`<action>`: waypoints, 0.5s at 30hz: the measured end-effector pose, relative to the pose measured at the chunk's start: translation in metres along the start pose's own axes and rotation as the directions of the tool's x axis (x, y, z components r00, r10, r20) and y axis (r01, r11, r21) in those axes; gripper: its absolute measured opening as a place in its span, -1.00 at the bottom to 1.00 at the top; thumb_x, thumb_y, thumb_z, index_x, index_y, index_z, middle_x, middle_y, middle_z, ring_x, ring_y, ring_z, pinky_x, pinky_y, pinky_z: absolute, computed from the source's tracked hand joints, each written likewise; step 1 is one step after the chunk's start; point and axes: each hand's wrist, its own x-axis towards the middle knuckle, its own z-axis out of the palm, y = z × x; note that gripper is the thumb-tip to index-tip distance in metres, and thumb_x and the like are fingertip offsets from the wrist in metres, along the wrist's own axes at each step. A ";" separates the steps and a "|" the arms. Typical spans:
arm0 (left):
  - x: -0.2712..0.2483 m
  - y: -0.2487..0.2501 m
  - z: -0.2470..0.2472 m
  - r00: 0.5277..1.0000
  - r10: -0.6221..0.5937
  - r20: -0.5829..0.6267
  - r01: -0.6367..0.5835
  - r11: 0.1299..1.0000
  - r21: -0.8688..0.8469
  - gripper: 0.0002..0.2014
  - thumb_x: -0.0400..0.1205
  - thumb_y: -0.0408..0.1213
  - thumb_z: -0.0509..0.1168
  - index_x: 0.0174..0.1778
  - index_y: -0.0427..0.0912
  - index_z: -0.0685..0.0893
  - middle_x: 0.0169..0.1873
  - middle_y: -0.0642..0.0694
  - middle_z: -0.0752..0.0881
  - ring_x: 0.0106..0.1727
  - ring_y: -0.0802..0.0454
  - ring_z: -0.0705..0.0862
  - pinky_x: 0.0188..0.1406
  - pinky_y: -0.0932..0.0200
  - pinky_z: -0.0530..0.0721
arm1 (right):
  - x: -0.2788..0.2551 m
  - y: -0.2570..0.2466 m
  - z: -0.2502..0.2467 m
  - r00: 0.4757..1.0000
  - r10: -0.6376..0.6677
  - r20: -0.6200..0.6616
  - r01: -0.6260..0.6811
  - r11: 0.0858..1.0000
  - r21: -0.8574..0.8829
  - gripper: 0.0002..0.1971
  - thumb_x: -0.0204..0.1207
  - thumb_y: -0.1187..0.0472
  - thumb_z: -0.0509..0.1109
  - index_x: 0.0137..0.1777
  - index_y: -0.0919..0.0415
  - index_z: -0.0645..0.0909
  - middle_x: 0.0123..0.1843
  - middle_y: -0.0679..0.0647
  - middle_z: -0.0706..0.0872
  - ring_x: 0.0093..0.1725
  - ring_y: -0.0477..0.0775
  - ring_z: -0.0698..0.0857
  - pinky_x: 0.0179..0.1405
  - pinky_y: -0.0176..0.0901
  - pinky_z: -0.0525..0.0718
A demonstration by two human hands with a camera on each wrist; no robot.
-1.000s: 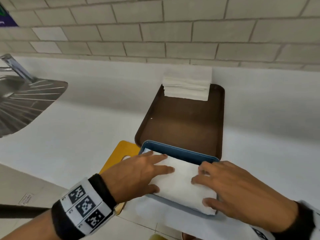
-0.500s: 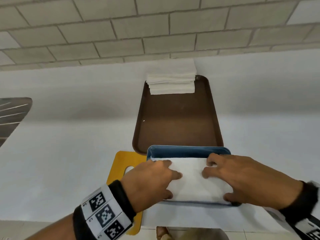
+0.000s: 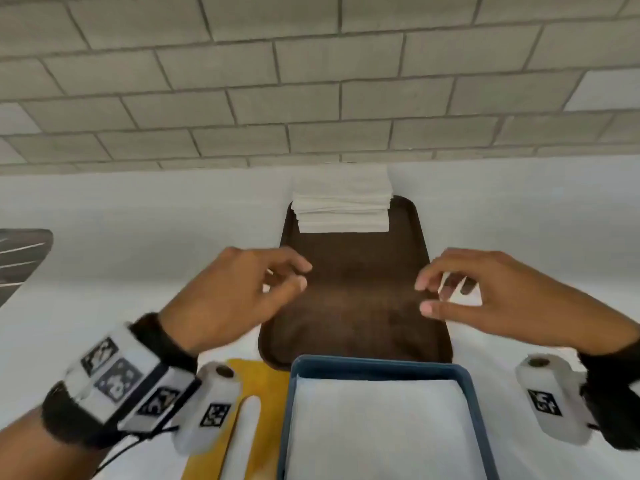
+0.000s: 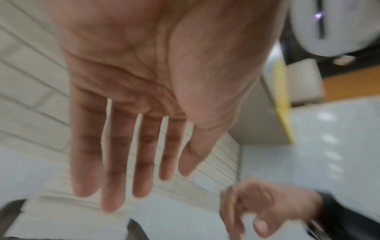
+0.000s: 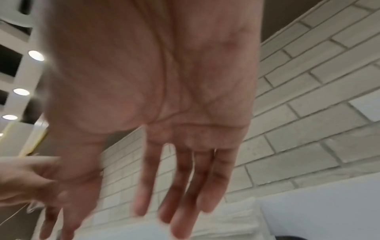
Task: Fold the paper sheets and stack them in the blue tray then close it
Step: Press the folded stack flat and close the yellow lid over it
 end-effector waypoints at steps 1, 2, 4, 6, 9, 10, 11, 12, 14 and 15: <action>0.025 -0.013 -0.014 0.994 -0.100 -0.040 0.093 0.983 -0.161 -0.85 0.71 -0.04 0.34 0.15 0.18 0.76 -0.02 0.24 0.84 0.01 0.36 0.77 0.09 0.30 0.73 | 0.022 0.009 -0.009 0.992 0.063 -0.106 -0.054 0.994 0.091 -0.74 0.44 -0.27 0.41 0.05 -0.24 0.67 0.03 -0.23 0.71 0.03 -0.19 0.70 0.06 -0.21 0.68; 0.051 -0.023 -0.026 0.978 -0.199 -0.056 0.170 0.931 -0.324 -0.87 0.71 -0.14 0.36 0.12 0.09 0.77 0.02 0.14 0.84 0.07 0.28 0.79 0.14 0.20 0.76 | 0.047 0.020 -0.016 0.977 0.145 -0.159 -0.115 0.976 0.186 -0.74 0.48 -0.23 0.39 0.08 -0.18 0.68 0.05 -0.19 0.73 0.04 -0.16 0.71 0.13 -0.15 0.67; 0.097 -0.043 -0.034 0.927 -0.375 -0.024 0.302 0.780 -0.549 -0.93 0.73 -0.26 0.35 0.00 -0.09 0.75 0.10 -0.06 0.80 0.17 0.02 0.77 0.19 0.02 0.74 | 0.098 0.043 -0.023 0.938 0.313 -0.150 -0.239 0.895 0.377 -0.63 0.58 -0.17 0.33 0.19 0.06 0.67 0.16 0.00 0.74 0.17 -0.01 0.71 0.28 -0.04 0.64; 0.137 -0.064 -0.029 0.872 -0.490 0.009 0.375 0.655 -0.656 -0.85 0.75 -0.31 0.29 -0.13 -0.15 0.69 0.01 -0.17 0.70 0.02 -0.05 0.69 0.01 0.06 0.66 | 0.144 0.061 -0.023 0.900 0.419 -0.120 -0.336 0.842 0.422 -0.48 0.65 -0.16 0.25 0.29 0.31 0.61 0.27 0.22 0.70 0.27 0.17 0.67 0.40 0.07 0.56; 0.188 -0.084 -0.012 0.811 -0.582 0.054 0.449 0.562 -0.694 -0.79 0.79 -0.28 0.21 -0.13 -0.20 0.66 -0.19 -0.17 0.56 -0.25 -0.02 0.52 -0.20 0.11 0.51 | 0.194 0.075 -0.019 0.840 0.537 -0.079 -0.462 0.784 0.414 -0.37 0.72 -0.16 0.11 0.46 0.44 0.47 0.45 0.32 0.57 0.41 0.30 0.56 0.47 0.05 0.45; 0.201 -0.088 -0.006 0.797 -0.602 0.053 0.478 0.576 -0.663 -0.78 0.79 -0.23 0.22 -0.01 -0.29 0.69 -0.13 -0.21 0.58 -0.20 -0.09 0.54 -0.17 0.07 0.56 | 0.205 0.077 -0.017 0.829 0.556 -0.065 -0.481 0.768 0.424 -0.35 0.73 -0.15 0.09 0.51 0.43 0.42 0.51 0.32 0.51 0.47 0.31 0.51 0.48 0.03 0.41; 0.215 -0.094 0.001 0.784 -0.620 0.041 0.504 0.596 -0.625 -0.68 0.78 -0.16 0.25 0.19 -0.38 0.68 -0.01 -0.31 0.63 -0.11 -0.19 0.57 -0.10 0.03 0.60 | 0.214 0.077 -0.015 0.822 0.567 -0.055 -0.490 0.753 0.438 -0.36 0.74 -0.14 0.08 0.55 0.42 0.37 0.56 0.32 0.45 0.51 0.31 0.46 0.50 0.02 0.37; 0.227 -0.097 0.008 0.780 -0.625 0.034 0.515 0.610 -0.602 -0.56 0.76 -0.11 0.27 0.35 -0.44 0.63 0.14 -0.42 0.66 -0.03 -0.28 0.58 -0.08 0.02 0.60 | 0.221 0.077 -0.013 0.818 0.572 -0.054 -0.490 0.744 0.454 -0.37 0.75 -0.11 0.08 0.58 0.41 0.33 0.60 0.33 0.40 0.55 0.32 0.43 0.52 0.02 0.35; 0.244 -0.092 0.020 0.775 -0.631 0.036 0.523 0.608 -0.597 -0.47 0.74 -0.09 0.30 0.43 -0.51 0.57 0.28 -0.53 0.65 0.08 -0.48 0.62 -0.03 0.06 0.60 | 0.232 0.080 -0.005 0.793 0.605 -0.070 -0.495 0.707 0.504 -0.39 0.75 -0.08 0.08 0.58 0.41 0.34 0.59 0.35 0.41 0.54 0.33 0.43 0.50 0.01 0.37; 0.249 -0.085 0.024 0.781 -0.624 0.022 0.517 0.626 -0.584 -0.47 0.74 -0.07 0.29 0.40 -0.51 0.58 0.27 -0.49 0.67 0.18 -0.45 0.66 0.13 0.03 0.64 | 0.236 0.080 -0.002 0.781 0.619 -0.085 -0.496 0.696 0.520 -0.41 0.75 -0.07 0.08 0.54 0.41 0.40 0.55 0.35 0.47 0.50 0.33 0.48 0.45 0.00 0.40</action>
